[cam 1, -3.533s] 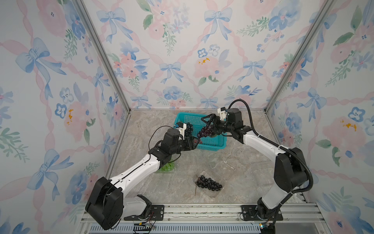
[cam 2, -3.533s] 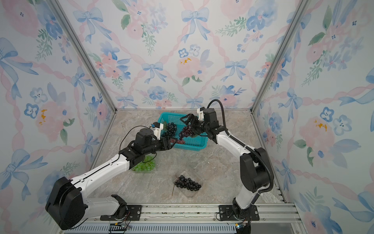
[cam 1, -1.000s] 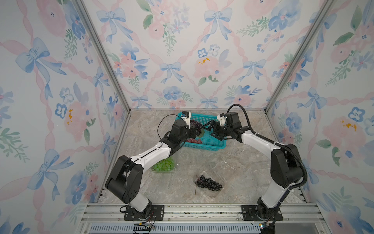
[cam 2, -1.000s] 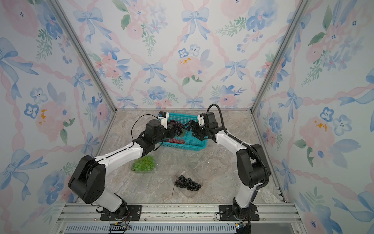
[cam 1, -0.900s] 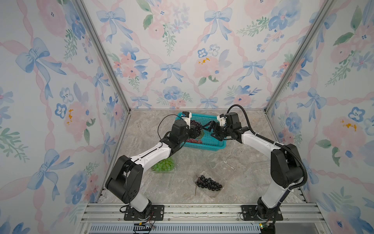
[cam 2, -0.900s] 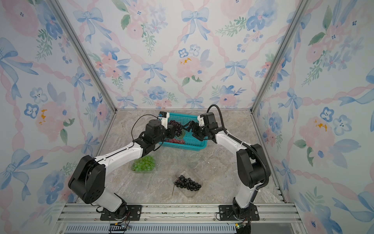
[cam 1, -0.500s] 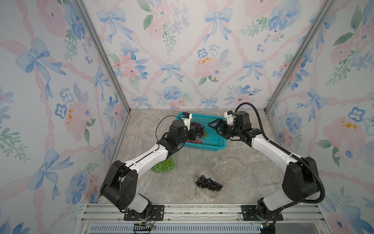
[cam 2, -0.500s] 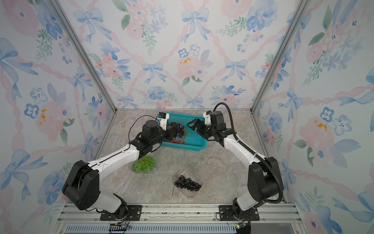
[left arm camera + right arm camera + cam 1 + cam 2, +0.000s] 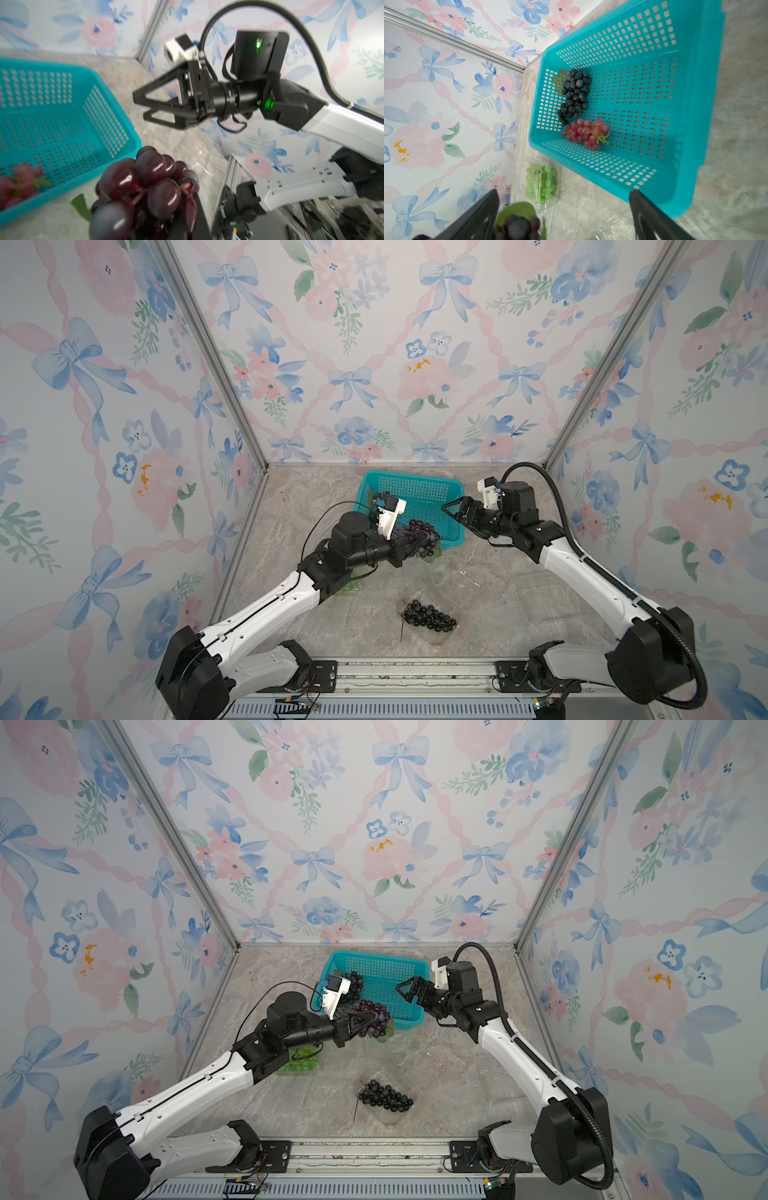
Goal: Pack grapes into containers
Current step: Place the grape into the packing box.
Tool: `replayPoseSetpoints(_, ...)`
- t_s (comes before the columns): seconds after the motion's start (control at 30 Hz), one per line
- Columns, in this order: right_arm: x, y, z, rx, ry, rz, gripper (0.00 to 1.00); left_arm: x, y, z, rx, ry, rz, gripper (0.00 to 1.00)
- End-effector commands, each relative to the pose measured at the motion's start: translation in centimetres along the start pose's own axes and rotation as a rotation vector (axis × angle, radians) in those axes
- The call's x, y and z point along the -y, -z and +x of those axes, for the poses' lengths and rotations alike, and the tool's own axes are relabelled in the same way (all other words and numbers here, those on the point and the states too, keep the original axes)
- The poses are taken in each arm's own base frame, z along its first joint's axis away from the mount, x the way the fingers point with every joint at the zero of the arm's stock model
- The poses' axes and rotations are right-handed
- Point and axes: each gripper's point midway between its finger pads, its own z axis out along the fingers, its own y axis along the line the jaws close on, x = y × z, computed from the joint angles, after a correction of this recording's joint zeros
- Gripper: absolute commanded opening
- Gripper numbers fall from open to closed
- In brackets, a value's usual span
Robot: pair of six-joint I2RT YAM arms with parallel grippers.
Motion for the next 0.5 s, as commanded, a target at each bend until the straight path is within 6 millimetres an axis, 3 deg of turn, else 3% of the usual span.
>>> replayPoseSetpoints(0.0,0.8,1.3,1.5,-0.005,0.019,0.053,0.97,1.2,0.6,3.4,-0.079,0.083,0.048,0.03)
replayPoseSetpoints(0.1,0.5,2.6,2.8,0.000,0.045,0.070,0.97,2.2,1.1,5.3,-0.102,0.111,0.068,0.03)
replayPoseSetpoints(0.13,0.5,2.9,3.2,0.002,0.053,0.076,0.97,1.8,1.0,7.0,-0.134,0.129,0.060,0.03)
replayPoseSetpoints(0.27,0.3,4.1,4.8,0.016,0.070,0.084,0.97,3.0,0.8,10.2,-0.198,0.139,0.073,0.03)
replayPoseSetpoints(0.47,0.2,4.7,7.0,0.017,0.084,0.084,0.97,3.6,0.6,13.3,-0.252,0.150,0.059,0.03)
